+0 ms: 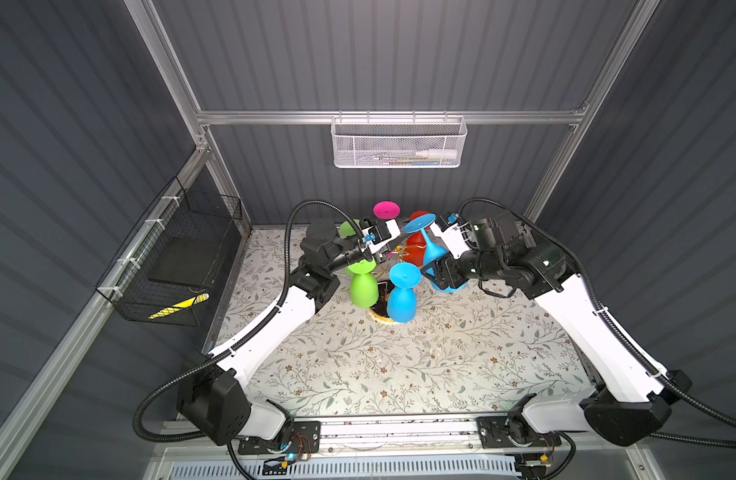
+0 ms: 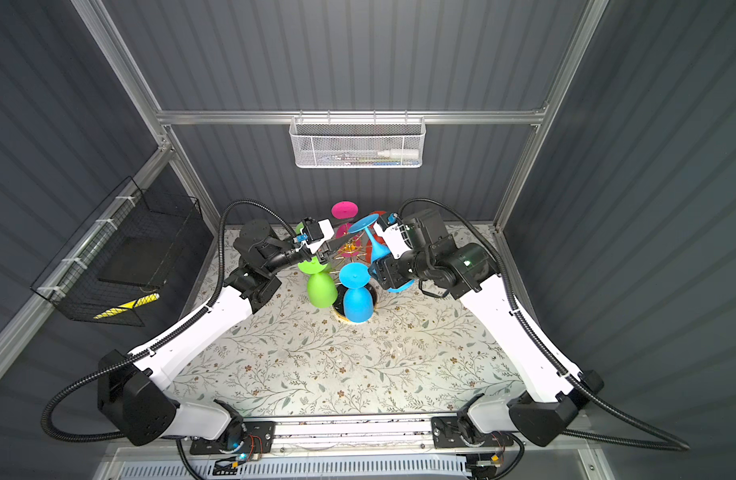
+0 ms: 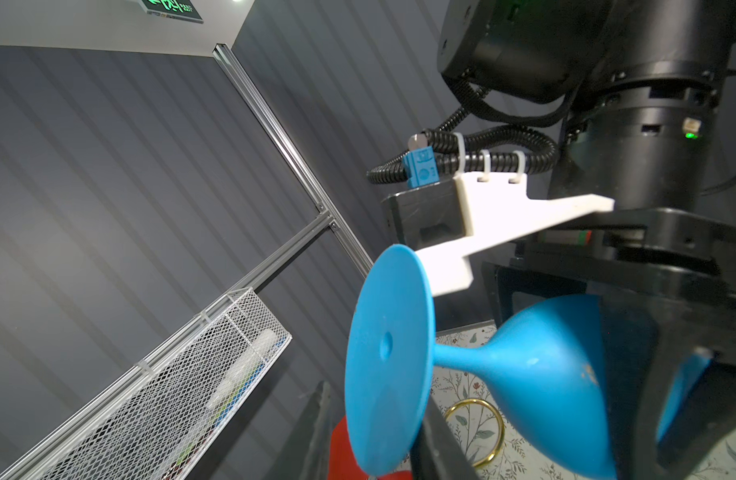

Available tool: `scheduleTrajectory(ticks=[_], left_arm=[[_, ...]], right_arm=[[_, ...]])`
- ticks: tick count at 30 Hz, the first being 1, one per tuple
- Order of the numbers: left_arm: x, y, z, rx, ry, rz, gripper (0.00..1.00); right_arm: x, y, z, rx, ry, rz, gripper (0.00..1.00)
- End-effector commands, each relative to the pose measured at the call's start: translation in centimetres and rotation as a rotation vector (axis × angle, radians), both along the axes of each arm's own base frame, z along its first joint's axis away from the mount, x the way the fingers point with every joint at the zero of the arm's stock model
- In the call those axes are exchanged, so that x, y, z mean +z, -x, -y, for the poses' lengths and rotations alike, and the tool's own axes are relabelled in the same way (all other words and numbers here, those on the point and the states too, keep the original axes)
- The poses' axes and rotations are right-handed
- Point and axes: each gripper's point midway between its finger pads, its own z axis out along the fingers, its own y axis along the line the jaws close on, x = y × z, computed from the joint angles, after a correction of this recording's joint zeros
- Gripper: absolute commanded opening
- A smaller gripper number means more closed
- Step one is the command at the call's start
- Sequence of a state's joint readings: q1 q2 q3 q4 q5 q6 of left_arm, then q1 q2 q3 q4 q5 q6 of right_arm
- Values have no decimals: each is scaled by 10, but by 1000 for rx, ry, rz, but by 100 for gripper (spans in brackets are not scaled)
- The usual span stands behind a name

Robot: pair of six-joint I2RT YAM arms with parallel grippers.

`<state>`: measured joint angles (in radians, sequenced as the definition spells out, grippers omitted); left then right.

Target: Take the wine glass off the wine glass rack

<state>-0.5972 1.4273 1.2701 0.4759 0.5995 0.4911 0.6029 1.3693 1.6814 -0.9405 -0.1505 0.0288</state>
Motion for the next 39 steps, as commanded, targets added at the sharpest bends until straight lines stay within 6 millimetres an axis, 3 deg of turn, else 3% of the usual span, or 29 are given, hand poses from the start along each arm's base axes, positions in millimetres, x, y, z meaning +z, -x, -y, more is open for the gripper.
scheduleTrajectory(ticks=[1, 14, 19, 28, 34, 39], left_arm=[[12, 8, 0, -15, 13, 41, 28], [18, 3, -5, 31, 32, 26, 1], [22, 2, -9, 57, 51, 12, 0], [21, -18, -28, 172, 182, -241, 0], [9, -28, -37, 238, 208, -399, 0], [-4, -34, -41, 278, 218, -484, 0]], right_arm=[[3, 3, -4, 10, -5, -8, 56], [10, 10, -6, 18, -52, -1, 65], [17, 12, -5, 13, -87, 16, 77], [63, 26, -5, 29, -265, 119, 99], [91, 31, 8, 11, -407, 178, 99], [114, 47, 33, 2, -570, 214, 99]])
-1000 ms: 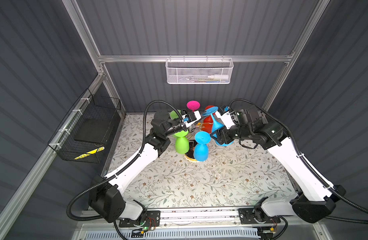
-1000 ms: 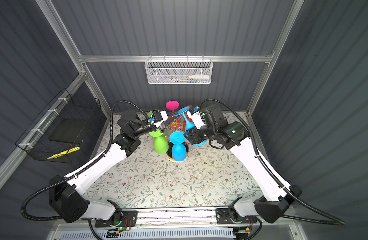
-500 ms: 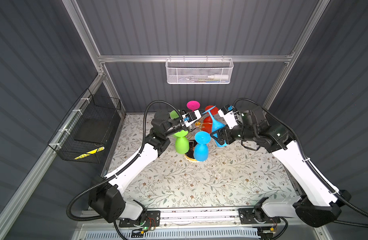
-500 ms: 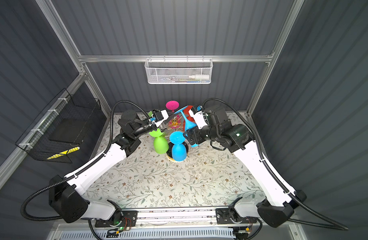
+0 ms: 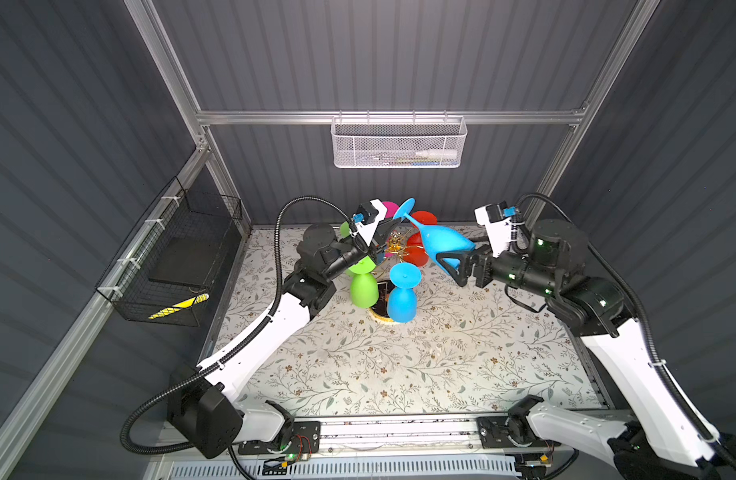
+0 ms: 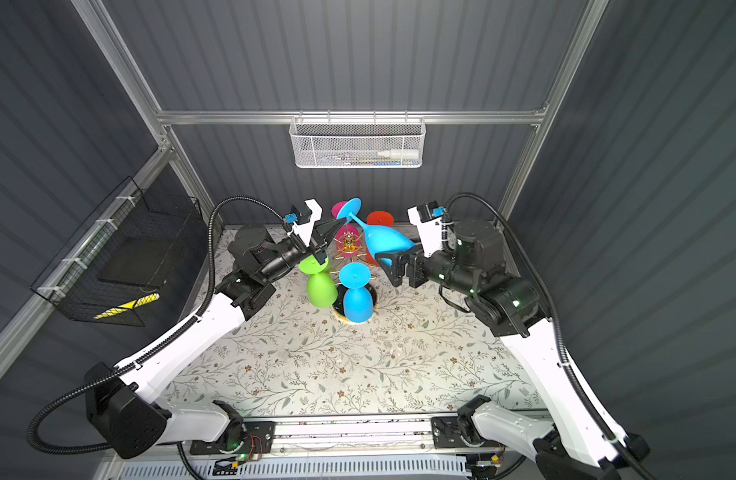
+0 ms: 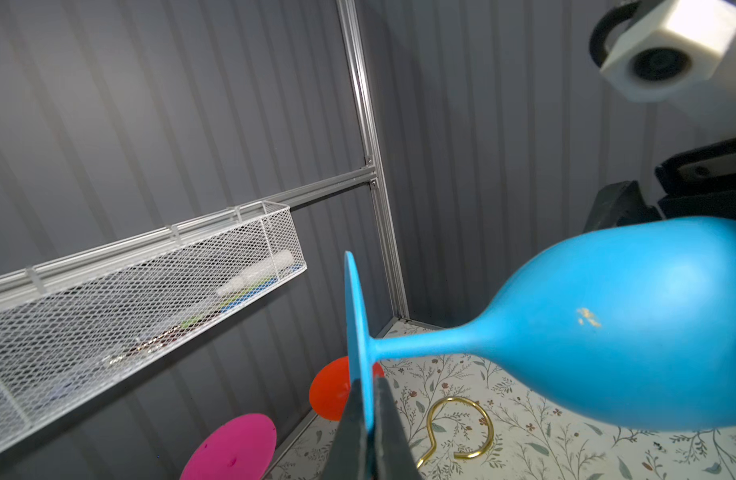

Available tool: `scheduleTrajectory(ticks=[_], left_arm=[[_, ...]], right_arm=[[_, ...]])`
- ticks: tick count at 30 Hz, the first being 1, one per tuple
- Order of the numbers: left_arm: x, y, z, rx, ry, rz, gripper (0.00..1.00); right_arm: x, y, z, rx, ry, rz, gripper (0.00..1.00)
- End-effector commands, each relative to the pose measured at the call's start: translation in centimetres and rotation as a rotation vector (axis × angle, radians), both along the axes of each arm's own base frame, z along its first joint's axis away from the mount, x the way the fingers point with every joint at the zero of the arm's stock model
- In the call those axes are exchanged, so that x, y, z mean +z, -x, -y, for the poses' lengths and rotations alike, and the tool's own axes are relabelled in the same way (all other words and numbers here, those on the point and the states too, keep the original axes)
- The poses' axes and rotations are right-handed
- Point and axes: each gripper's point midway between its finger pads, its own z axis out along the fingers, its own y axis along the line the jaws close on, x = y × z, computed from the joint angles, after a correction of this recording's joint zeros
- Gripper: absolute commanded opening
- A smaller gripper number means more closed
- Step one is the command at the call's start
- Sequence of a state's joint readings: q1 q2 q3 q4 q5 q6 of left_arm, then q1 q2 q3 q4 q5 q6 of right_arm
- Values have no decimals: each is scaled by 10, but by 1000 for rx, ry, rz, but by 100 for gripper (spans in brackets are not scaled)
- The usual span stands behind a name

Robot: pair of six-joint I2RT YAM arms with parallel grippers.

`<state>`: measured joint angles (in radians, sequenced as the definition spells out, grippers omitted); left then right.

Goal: Take the wine glass off the wine glass rack
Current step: 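Open and withdraw the right gripper while the left gripper holds the glass base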

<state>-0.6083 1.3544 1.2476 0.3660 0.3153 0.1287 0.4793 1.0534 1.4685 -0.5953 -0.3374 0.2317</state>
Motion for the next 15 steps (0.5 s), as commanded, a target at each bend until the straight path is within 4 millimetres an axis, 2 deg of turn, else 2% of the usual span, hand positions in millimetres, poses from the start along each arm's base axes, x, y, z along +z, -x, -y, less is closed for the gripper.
scheduleTrajectory(ticks=[1, 6, 9, 13, 15], left_arm=[[-7, -10, -13, 84, 37, -98, 0], [-12, -11, -15, 90, 53, -140, 0], [-13, -10, -16, 91, 59, -150, 0], [-12, -8, -17, 87, 62, -155, 0], [-10, -7, -17, 85, 66, -155, 0]], right_arm=[[25, 17, 6, 60, -159, 26, 99], [28, 22, 30, 38, -251, 18, 99], [31, 23, 38, 44, -307, 28, 97], [23, 17, 46, 29, -354, -9, 87], [15, 10, 49, 10, -364, -33, 78]])
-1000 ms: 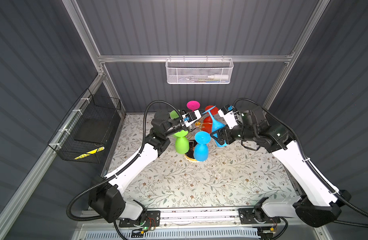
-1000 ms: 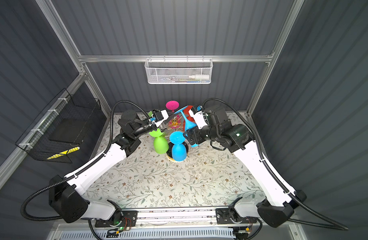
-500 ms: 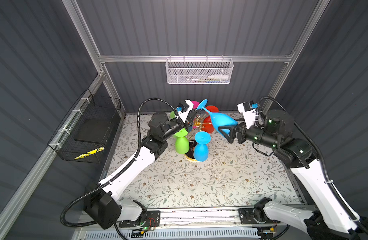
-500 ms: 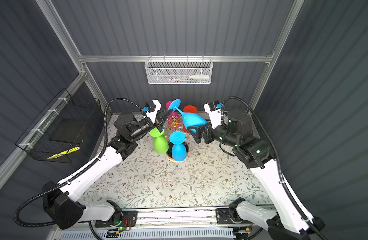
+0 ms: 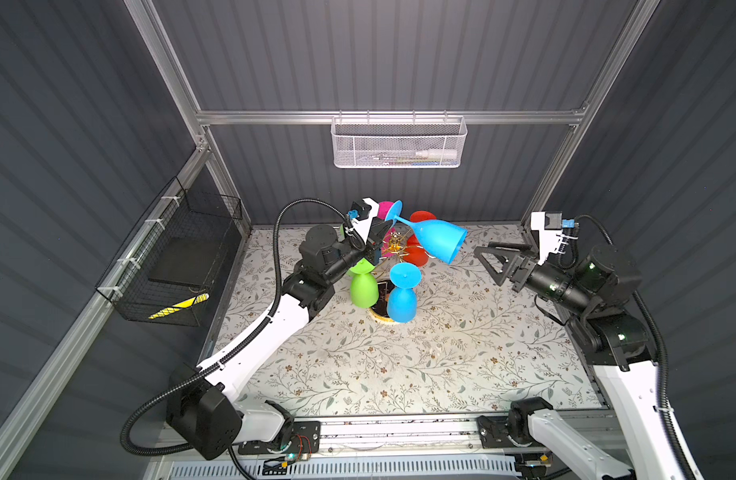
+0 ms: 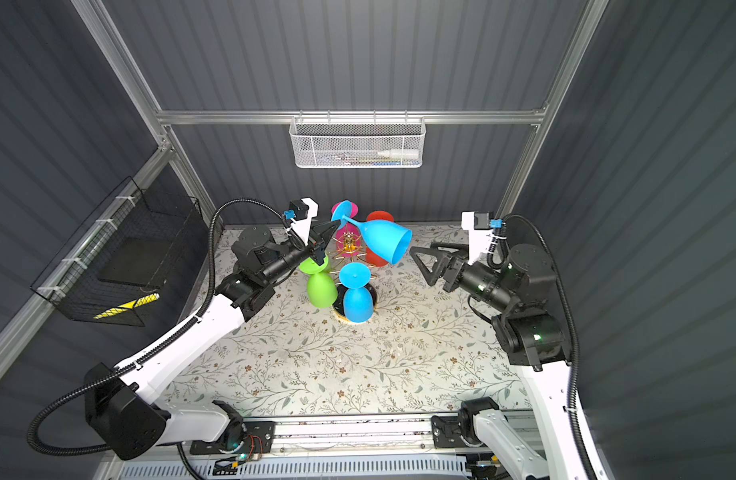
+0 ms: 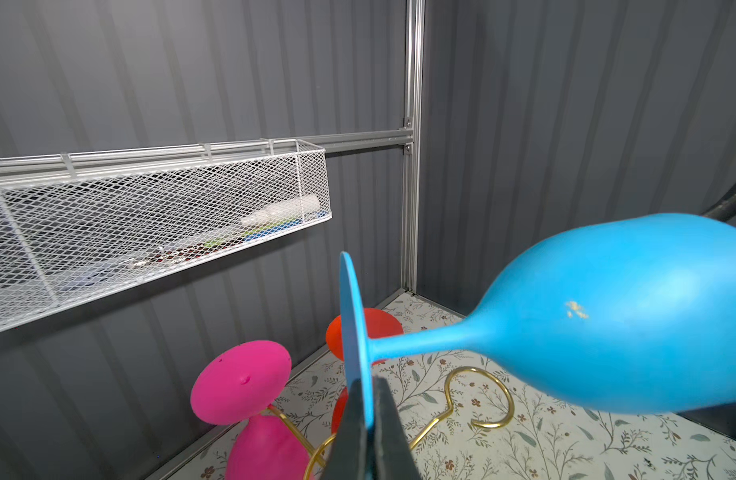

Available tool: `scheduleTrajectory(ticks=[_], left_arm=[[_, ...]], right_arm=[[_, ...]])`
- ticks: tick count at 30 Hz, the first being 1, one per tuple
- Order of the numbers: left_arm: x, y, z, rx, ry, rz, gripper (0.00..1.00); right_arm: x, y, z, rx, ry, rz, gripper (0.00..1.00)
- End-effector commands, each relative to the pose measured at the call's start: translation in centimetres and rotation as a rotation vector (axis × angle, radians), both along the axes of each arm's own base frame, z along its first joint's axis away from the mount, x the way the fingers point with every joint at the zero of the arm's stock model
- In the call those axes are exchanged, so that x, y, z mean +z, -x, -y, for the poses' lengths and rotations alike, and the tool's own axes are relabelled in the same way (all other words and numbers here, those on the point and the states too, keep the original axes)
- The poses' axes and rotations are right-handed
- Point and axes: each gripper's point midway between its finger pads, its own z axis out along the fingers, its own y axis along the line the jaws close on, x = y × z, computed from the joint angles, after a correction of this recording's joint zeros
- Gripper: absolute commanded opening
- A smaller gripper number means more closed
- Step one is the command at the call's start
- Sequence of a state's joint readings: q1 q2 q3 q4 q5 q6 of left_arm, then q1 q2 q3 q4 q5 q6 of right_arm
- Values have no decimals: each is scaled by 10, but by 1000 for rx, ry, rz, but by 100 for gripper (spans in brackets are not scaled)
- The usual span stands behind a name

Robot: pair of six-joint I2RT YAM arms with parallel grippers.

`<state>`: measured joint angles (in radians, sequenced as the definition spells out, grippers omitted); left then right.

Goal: Take the wine glass off the wine glass rack
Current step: 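Open and withdraw the right gripper while the left gripper holds the glass base, then grasp the blue glass bowl with the right gripper while the left gripper releases the base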

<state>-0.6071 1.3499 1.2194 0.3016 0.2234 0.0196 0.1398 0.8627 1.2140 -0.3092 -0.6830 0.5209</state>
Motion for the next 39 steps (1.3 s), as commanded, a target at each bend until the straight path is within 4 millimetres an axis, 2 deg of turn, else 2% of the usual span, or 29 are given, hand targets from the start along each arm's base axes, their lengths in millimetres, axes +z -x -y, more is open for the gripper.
scheduleTrajectory(ticks=[1, 7, 22, 27, 39], left_arm=[[17, 8, -9, 8, 41, 12, 0], [19, 12, -9, -6, 53, 1, 0], [27, 16, 0, -71, 81, -14, 0], [27, 16, 2, -84, 88, -23, 0], [26, 15, 3, -80, 87, -33, 0]], right_arm=[[1, -1, -2, 42, -58, -15, 74], [-17, -20, 1, 8, -55, -63, 62], [-21, -33, -11, 43, -78, -73, 56], [-24, -40, -15, 52, -85, -77, 51], [-30, -45, -37, 108, -81, -93, 21]])
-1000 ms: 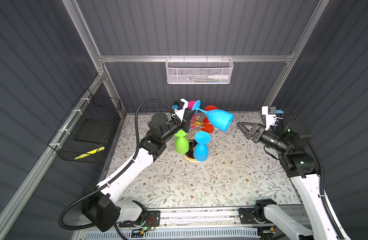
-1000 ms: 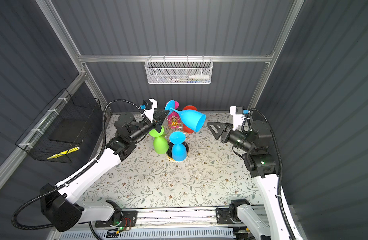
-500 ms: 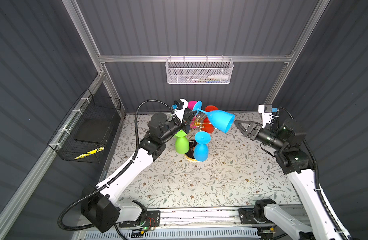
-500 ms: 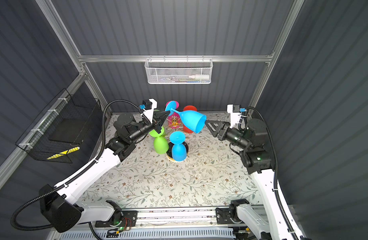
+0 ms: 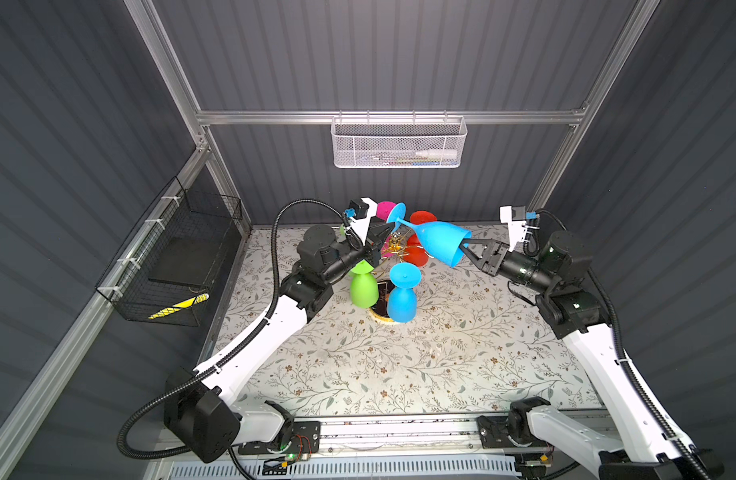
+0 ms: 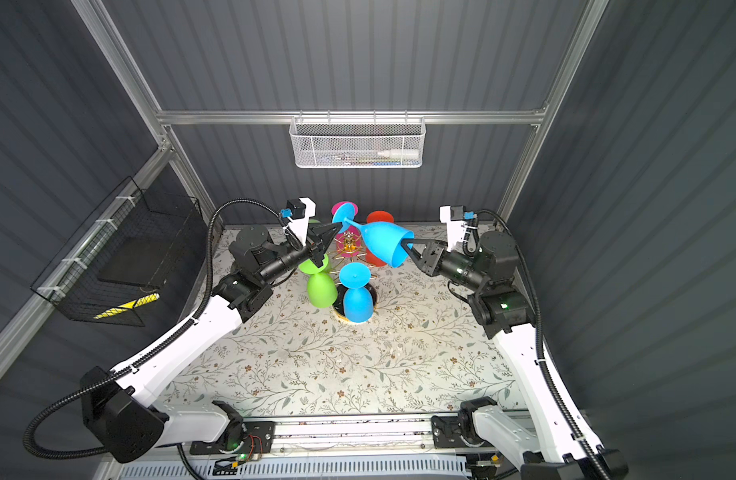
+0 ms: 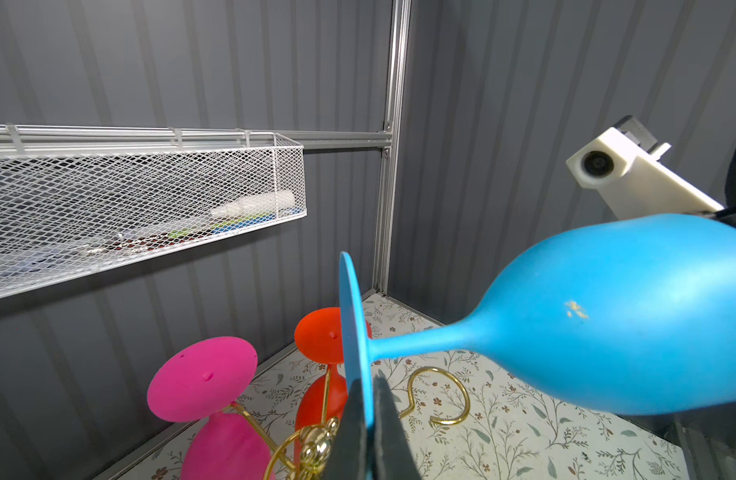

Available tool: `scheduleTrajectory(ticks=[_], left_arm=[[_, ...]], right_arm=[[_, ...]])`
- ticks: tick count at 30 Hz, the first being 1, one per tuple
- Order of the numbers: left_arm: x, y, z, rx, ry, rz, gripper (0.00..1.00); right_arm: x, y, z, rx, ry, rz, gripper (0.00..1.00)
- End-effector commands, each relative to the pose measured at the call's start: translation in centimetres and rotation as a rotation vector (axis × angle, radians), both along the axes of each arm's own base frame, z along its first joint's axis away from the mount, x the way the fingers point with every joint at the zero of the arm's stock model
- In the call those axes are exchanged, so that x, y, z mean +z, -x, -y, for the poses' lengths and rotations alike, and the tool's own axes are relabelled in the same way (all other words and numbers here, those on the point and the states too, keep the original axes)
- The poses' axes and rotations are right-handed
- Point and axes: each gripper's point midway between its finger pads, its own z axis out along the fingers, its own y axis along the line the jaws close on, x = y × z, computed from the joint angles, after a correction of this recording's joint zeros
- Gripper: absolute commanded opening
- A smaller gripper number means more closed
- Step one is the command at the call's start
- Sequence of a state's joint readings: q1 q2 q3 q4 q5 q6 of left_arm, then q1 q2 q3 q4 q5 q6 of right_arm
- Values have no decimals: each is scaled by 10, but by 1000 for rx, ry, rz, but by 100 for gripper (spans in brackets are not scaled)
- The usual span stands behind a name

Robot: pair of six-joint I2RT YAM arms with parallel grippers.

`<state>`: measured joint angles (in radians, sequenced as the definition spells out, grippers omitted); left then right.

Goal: Take the wine glass off the wine glass rack
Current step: 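Grasp the blue glass bowl with the right gripper while the left gripper releases the base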

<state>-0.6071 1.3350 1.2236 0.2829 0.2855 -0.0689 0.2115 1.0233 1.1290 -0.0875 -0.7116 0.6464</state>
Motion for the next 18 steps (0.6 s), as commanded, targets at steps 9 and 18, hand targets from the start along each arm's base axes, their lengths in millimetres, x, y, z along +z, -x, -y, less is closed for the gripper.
scheduleTrajectory(ticks=[9, 18], left_arm=[[21, 0, -5, 17, 35, 25, 0], [21, -3, -12, 64, 34, 17, 46]], right_arm=[[9, 4, -3, 10, -13, 23, 0], [29, 11, 18, -110, 25, 65, 0]])
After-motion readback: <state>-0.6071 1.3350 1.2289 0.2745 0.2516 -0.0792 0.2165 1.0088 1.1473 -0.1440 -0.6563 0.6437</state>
